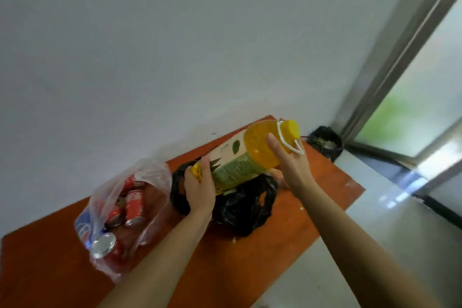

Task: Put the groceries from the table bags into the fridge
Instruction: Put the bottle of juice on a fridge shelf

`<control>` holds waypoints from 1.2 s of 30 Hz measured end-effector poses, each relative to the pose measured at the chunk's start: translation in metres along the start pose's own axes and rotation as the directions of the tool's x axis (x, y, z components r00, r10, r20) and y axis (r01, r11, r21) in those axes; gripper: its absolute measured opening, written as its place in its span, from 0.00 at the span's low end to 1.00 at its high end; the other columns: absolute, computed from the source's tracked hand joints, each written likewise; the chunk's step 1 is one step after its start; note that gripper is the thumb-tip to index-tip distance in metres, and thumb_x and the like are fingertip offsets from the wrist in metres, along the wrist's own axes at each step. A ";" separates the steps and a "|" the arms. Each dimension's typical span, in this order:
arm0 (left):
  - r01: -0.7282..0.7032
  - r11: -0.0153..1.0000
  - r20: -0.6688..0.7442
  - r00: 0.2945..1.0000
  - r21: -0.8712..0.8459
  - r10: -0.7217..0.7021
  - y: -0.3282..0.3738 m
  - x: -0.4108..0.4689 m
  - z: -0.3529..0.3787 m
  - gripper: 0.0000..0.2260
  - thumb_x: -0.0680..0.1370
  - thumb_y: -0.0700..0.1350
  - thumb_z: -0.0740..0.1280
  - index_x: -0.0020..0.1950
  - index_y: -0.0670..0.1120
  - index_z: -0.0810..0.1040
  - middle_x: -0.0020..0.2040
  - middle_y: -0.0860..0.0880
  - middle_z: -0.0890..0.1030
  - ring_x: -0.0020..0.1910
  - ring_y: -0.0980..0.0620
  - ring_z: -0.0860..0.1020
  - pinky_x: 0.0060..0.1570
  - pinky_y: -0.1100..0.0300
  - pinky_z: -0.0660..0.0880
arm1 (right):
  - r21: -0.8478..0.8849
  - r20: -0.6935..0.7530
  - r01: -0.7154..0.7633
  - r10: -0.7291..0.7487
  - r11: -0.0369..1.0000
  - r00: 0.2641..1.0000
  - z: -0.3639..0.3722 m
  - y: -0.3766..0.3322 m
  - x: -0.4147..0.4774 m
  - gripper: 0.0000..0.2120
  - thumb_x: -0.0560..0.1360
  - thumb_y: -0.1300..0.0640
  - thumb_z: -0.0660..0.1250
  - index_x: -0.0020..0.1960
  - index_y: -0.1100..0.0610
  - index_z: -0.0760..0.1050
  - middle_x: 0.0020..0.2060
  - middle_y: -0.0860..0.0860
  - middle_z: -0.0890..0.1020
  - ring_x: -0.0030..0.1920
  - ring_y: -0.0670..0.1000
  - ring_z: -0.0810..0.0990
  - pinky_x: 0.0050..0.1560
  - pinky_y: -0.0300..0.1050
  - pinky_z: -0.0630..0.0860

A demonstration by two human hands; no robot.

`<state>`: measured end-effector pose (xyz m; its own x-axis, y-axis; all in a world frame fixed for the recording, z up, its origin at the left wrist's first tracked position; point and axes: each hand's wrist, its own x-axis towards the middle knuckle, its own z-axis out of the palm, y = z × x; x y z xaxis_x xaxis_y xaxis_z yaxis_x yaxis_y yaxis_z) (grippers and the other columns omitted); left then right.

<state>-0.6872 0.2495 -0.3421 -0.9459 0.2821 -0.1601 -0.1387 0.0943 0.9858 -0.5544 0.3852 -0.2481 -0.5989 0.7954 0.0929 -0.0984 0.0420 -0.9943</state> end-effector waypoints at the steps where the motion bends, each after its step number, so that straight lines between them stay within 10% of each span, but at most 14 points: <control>1: -0.035 0.999 0.060 0.998 0.005 0.035 0.005 -0.012 0.020 0.23 0.75 0.71 0.58 0.57 0.54 0.72 0.54 0.51 0.78 0.54 0.51 0.78 0.50 0.54 0.77 | 0.013 -0.086 -0.036 0.037 0.999 0.996 -0.023 -0.006 -0.009 0.39 0.57 0.27 0.76 0.62 0.46 0.78 0.54 0.45 0.85 0.58 0.51 0.83 0.48 0.49 0.84; 5: -0.164 0.986 0.266 0.950 -0.015 0.162 0.029 -0.063 0.097 0.17 0.76 0.67 0.62 0.53 0.55 0.73 0.51 0.51 0.80 0.49 0.54 0.81 0.40 0.61 0.79 | 0.164 -0.338 0.054 0.005 0.985 0.941 -0.112 -0.032 -0.049 0.33 0.68 0.34 0.74 0.65 0.55 0.76 0.59 0.57 0.83 0.61 0.60 0.81 0.62 0.67 0.76; 10: -0.203 0.978 0.505 0.839 -0.051 0.201 0.054 -0.167 0.198 0.27 0.76 0.65 0.64 0.70 0.53 0.66 0.56 0.58 0.71 0.51 0.57 0.74 0.41 0.69 0.71 | 0.232 -0.540 0.179 -0.026 0.956 0.841 -0.237 -0.068 -0.130 0.64 0.53 0.25 0.76 0.78 0.54 0.57 0.69 0.59 0.74 0.66 0.63 0.76 0.62 0.70 0.75; 14: -0.131 0.987 0.719 0.678 -0.088 0.154 0.043 -0.290 0.275 0.13 0.77 0.63 0.66 0.55 0.58 0.70 0.51 0.54 0.77 0.51 0.53 0.79 0.44 0.59 0.78 | 0.160 -0.653 0.188 -0.039 0.969 0.756 -0.355 -0.084 -0.222 0.54 0.55 0.32 0.80 0.74 0.50 0.65 0.67 0.57 0.76 0.64 0.62 0.78 0.59 0.65 0.79; 20: -0.229 0.972 0.834 0.524 -0.058 0.173 0.015 -0.493 0.369 0.28 0.77 0.65 0.64 0.68 0.47 0.68 0.59 0.46 0.76 0.55 0.49 0.77 0.49 0.56 0.80 | 0.095 -0.795 0.218 -0.058 0.971 0.604 -0.537 -0.089 -0.377 0.33 0.61 0.46 0.80 0.64 0.45 0.75 0.60 0.54 0.82 0.60 0.60 0.82 0.47 0.58 0.82; 30: -0.292 0.929 0.930 0.219 -0.227 0.296 0.036 -0.751 0.503 0.35 0.76 0.64 0.64 0.78 0.51 0.57 0.71 0.48 0.66 0.62 0.52 0.71 0.43 0.72 0.74 | -0.117 -0.919 0.310 -0.221 0.944 0.327 -0.738 -0.151 -0.530 0.37 0.59 0.48 0.86 0.65 0.42 0.74 0.59 0.50 0.83 0.58 0.55 0.84 0.47 0.56 0.83; 36: -0.324 0.875 0.917 0.049 -0.360 0.396 0.069 -0.837 0.596 0.30 0.79 0.61 0.63 0.77 0.50 0.61 0.67 0.46 0.69 0.63 0.48 0.73 0.64 0.48 0.75 | -0.246 -0.932 0.324 -0.315 0.913 0.181 -0.834 -0.194 -0.544 0.39 0.58 0.45 0.85 0.65 0.42 0.74 0.61 0.50 0.82 0.59 0.55 0.83 0.48 0.60 0.83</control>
<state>0.2694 0.5890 -0.1698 0.1679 0.9266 0.3364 0.0800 -0.3529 0.9322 0.4532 0.4481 -0.1497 0.6632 0.6938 0.2807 -0.0883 0.4450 -0.8912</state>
